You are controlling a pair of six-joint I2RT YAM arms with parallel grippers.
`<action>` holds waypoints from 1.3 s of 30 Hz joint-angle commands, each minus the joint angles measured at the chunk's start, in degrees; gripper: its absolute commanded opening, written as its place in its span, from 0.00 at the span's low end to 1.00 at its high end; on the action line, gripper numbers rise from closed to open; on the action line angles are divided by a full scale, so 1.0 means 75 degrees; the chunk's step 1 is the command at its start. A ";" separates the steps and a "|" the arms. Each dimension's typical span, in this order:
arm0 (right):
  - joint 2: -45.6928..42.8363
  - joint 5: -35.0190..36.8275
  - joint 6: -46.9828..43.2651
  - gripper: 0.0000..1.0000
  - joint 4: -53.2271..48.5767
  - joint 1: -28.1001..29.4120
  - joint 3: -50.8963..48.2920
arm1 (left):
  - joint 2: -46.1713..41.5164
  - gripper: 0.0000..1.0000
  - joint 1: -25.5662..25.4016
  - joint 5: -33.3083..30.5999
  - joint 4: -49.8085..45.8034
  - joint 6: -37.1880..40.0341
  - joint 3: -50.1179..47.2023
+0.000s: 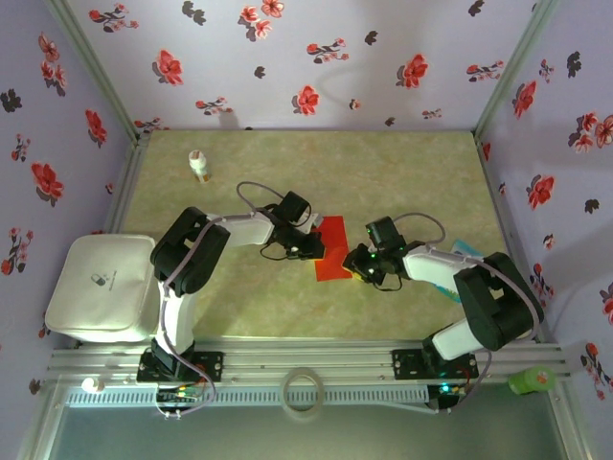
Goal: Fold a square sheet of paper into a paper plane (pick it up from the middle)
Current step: Turn over the paper at the center of the table.
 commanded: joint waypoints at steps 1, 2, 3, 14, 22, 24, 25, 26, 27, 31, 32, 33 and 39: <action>0.0261 -0.0134 0.0220 0.30 0.0648 0.0083 0.0131 | -0.0043 0.00 0.0020 -0.0119 -0.0464 0.0202 -0.0228; 0.0256 -0.0072 0.0204 0.31 0.0662 0.0083 0.0161 | -0.0054 0.00 0.0022 -0.0116 -0.0460 0.0198 -0.0238; 0.0206 0.0023 0.0219 0.31 0.0749 0.0095 0.0141 | -0.0055 0.00 0.0022 -0.0120 -0.0466 0.0192 -0.0248; 0.0485 -0.0238 0.0276 0.40 0.1835 -0.0160 0.0232 | -0.0048 0.00 0.0021 -0.0128 -0.0513 0.0209 -0.0251; 0.0943 -0.0565 0.0296 0.39 0.2370 -0.0443 0.0263 | -0.0063 0.00 0.0021 -0.0117 -0.0525 0.0198 -0.0193; 0.0997 -0.0539 0.0293 0.36 0.2411 -0.0473 0.0239 | -0.0068 0.00 0.0019 -0.0116 -0.0501 0.0140 -0.0191; 0.1038 -0.0543 0.0285 0.34 0.2468 -0.0481 0.0220 | -0.0089 0.00 0.0022 -0.0110 -0.0491 0.0101 -0.0193; 0.1048 -0.0561 0.0273 0.32 0.2501 -0.0502 0.0209 | -0.0102 0.00 0.0022 -0.0092 -0.0477 0.0078 -0.0204; 0.1073 -0.0553 0.0273 0.30 0.2524 -0.0505 0.0189 | -0.0126 0.00 0.0020 -0.0088 -0.0461 0.0060 -0.0210; 0.1149 -0.0544 0.0253 0.25 0.2807 -0.0591 0.0035 | -0.0163 0.00 0.0022 -0.0056 -0.0393 -0.0017 -0.0204; 0.1168 -0.0521 0.0250 0.23 0.2927 -0.0596 -0.0011 | -0.0154 0.00 0.0023 -0.0033 -0.0386 -0.0027 -0.0192; 0.1185 -0.0496 0.0250 0.21 0.3004 -0.0602 -0.0053 | -0.0145 0.00 0.0021 -0.0018 -0.0384 -0.0043 -0.0186; 0.1474 -0.0687 0.0251 0.19 0.3501 -0.0655 -0.0107 | -0.0151 0.00 0.0033 0.0022 -0.0378 -0.0064 -0.0146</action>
